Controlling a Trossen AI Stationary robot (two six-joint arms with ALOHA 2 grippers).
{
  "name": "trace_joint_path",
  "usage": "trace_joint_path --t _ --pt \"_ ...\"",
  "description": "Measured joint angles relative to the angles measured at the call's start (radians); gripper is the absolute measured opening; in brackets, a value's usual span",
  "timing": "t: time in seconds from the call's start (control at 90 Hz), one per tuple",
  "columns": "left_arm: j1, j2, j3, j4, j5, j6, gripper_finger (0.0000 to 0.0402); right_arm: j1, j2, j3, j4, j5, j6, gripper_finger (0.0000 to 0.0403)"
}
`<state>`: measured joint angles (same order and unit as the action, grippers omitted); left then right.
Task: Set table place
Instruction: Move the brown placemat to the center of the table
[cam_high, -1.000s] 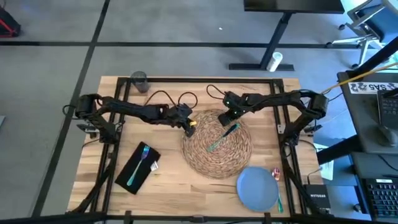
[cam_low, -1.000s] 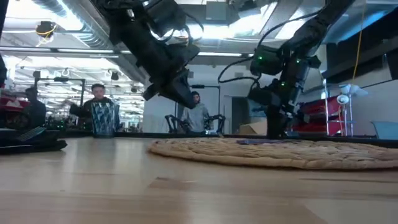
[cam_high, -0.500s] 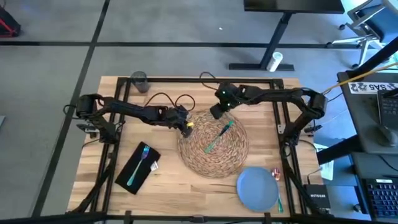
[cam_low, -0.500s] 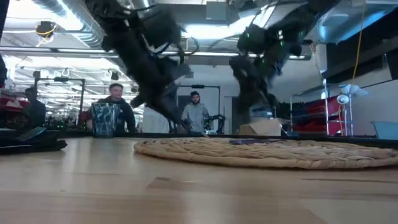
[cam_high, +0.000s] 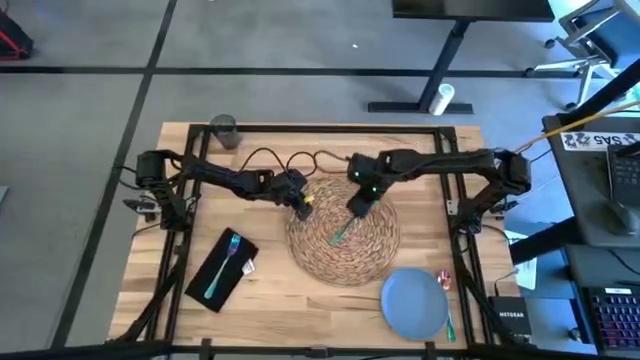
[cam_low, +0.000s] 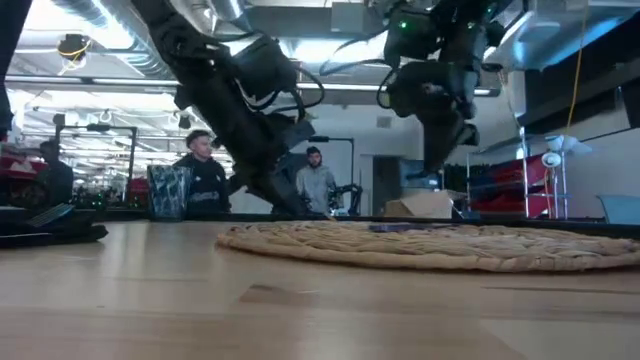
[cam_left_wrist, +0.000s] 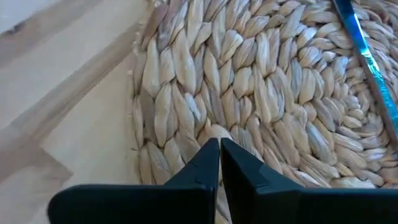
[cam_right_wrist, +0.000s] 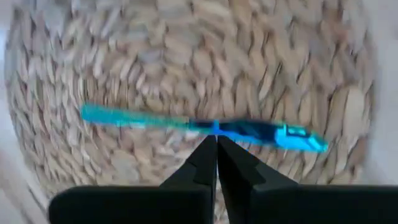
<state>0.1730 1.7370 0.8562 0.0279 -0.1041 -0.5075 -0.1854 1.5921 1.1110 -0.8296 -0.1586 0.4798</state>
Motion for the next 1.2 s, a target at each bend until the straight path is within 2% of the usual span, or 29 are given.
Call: trace_joint_path --t 0.178,0.322,0.878,1.2 --pt "0.016 0.0 0.0 0.018 0.001 0.011 0.0 0.075 0.0 0.0 -0.109 0.019 0.064 0.0" --pt "0.025 0.0 0.0 0.045 0.022 0.011 0.0 0.111 0.0 -0.002 -0.131 0.063 0.104 0.0" --pt "0.017 0.006 0.006 0.063 0.042 0.017 0.0 0.113 0.0 -0.269 0.126 0.049 0.228 0.0" --pt "-0.02 0.051 -0.049 0.093 0.024 -0.069 0.0 0.078 -0.003 -0.293 0.182 0.036 0.231 0.0"
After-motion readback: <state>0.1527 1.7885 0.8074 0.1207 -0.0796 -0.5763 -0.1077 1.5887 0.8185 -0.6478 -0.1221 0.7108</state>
